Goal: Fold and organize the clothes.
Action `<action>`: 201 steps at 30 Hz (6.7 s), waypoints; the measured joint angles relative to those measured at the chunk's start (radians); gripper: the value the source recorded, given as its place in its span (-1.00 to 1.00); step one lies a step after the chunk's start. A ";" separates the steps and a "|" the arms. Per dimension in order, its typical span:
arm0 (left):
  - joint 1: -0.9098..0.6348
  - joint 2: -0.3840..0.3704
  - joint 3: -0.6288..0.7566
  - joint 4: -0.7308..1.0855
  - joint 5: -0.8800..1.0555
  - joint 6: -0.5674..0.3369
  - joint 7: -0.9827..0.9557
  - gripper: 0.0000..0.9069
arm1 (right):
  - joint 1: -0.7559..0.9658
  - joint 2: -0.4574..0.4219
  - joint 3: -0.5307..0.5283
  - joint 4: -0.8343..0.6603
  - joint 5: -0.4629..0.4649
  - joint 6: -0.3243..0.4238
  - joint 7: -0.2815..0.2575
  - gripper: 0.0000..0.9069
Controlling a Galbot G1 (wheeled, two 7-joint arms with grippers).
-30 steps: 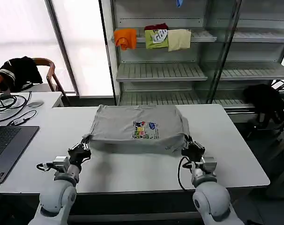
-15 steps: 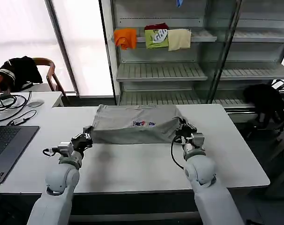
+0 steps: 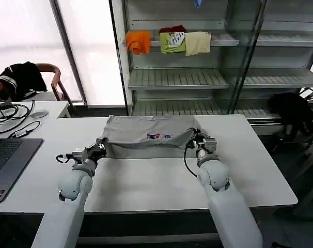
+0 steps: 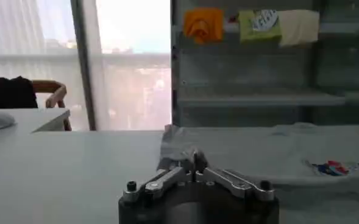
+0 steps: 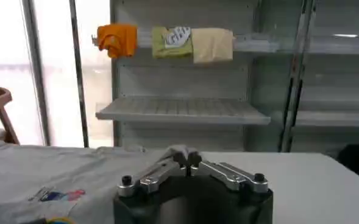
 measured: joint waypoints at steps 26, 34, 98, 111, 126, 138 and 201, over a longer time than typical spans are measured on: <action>-0.036 0.000 0.015 0.032 -0.002 0.053 -0.035 1.00 | 0.102 0.098 0.030 -0.122 0.118 -0.041 0.123 1.00; -0.010 0.012 0.016 -0.013 -0.009 0.068 -0.045 1.00 | 0.092 0.087 0.027 -0.089 0.167 -0.057 0.186 1.00; 0.046 0.027 -0.022 0.011 0.033 0.066 -0.028 0.96 | -0.168 -0.099 -0.023 0.104 0.101 -0.078 0.172 1.00; 0.053 0.044 -0.003 0.031 0.026 0.072 -0.016 -0.96 | -0.183 -0.100 -0.027 0.089 0.103 -0.074 0.170 -1.00; 0.082 0.034 -0.003 0.023 0.022 0.071 -0.010 -0.96 | -0.214 -0.099 -0.013 0.109 0.109 -0.074 0.163 -1.00; 0.160 0.055 -0.020 -0.078 0.006 0.078 -0.025 -0.96 | -0.288 -0.120 0.006 0.226 0.113 -0.083 0.181 -1.00; 0.711 0.004 -0.086 -0.802 0.055 0.074 -0.068 1.00 | -0.746 -0.240 0.279 0.809 0.202 -0.076 0.179 1.00</action>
